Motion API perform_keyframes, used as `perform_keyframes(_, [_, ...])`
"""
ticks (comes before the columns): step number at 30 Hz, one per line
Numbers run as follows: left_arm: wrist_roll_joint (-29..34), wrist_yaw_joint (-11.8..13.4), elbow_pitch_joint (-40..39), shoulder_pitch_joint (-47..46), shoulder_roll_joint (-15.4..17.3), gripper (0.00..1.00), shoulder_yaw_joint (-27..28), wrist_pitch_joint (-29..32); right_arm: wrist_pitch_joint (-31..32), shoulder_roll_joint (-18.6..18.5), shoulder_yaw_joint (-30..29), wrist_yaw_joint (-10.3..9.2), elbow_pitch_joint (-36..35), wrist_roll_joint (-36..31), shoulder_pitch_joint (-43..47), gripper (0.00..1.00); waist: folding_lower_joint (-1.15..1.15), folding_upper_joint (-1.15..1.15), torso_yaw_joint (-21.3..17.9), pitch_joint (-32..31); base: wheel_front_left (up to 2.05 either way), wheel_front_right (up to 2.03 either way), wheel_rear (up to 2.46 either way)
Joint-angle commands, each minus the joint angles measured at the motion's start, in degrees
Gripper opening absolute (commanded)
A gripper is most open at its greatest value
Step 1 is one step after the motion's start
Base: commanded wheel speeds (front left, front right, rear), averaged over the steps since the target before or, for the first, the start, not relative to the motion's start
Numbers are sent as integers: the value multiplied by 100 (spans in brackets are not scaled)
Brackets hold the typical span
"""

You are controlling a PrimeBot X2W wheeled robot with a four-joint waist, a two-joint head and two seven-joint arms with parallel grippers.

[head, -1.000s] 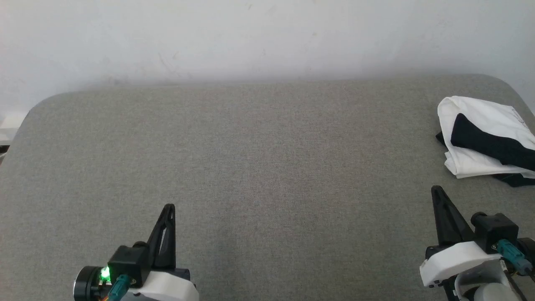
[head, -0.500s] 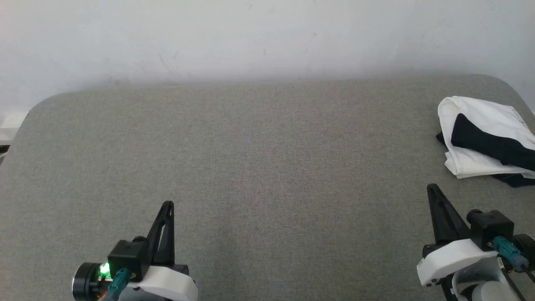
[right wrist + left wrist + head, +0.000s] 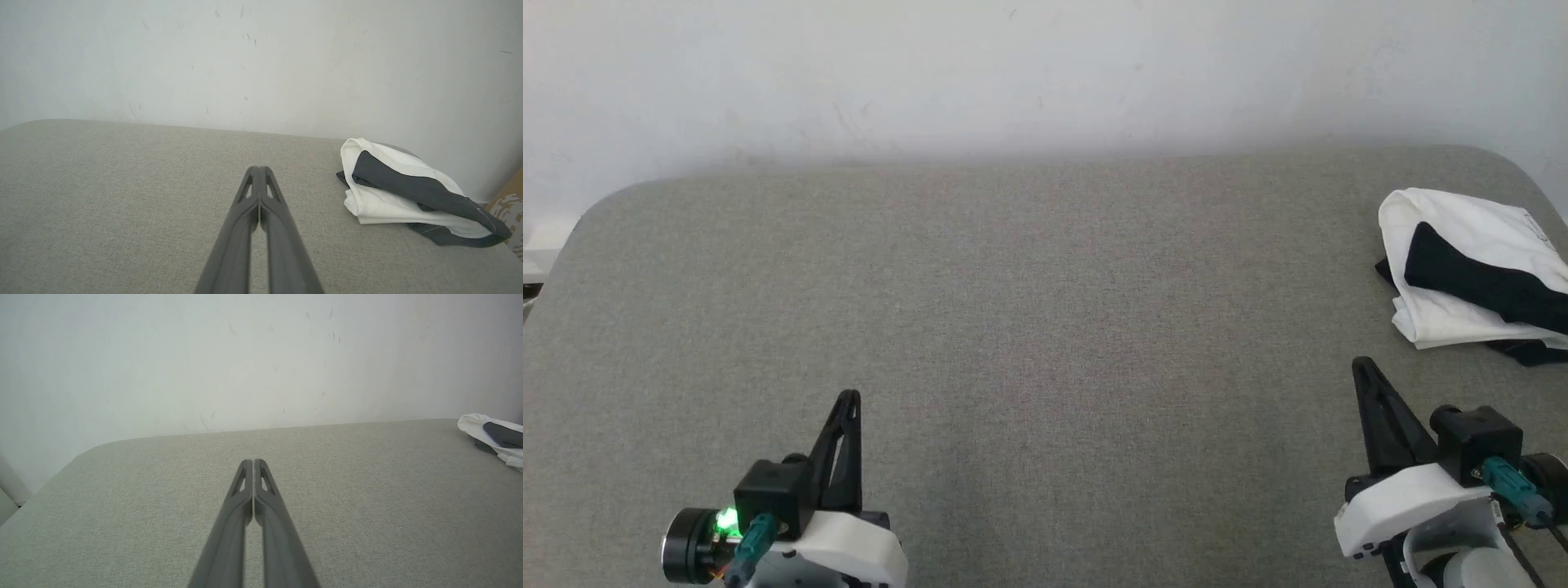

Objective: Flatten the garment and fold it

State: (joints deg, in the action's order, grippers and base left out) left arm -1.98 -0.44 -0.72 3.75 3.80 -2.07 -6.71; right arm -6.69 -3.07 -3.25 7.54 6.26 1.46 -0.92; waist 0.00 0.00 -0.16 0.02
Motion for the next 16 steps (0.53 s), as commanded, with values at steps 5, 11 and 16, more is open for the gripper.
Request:
perform_keyframes(5, [57,25,23,-143,-33,0,51,85,82,12,57,-3,-101,-66,35,0,0,0,2,0,0,0,0])
perform_keyframes(11, [74,28,29,-171,-40,0,70,155,152,13,89,-3,-164,-75,41,0,0,0,3,0,0,0,0])
perform_keyframes(16, [88,30,34,-194,-46,0,85,214,211,14,116,-4,-217,-83,47,0,0,0,5,-1,0,0,0])
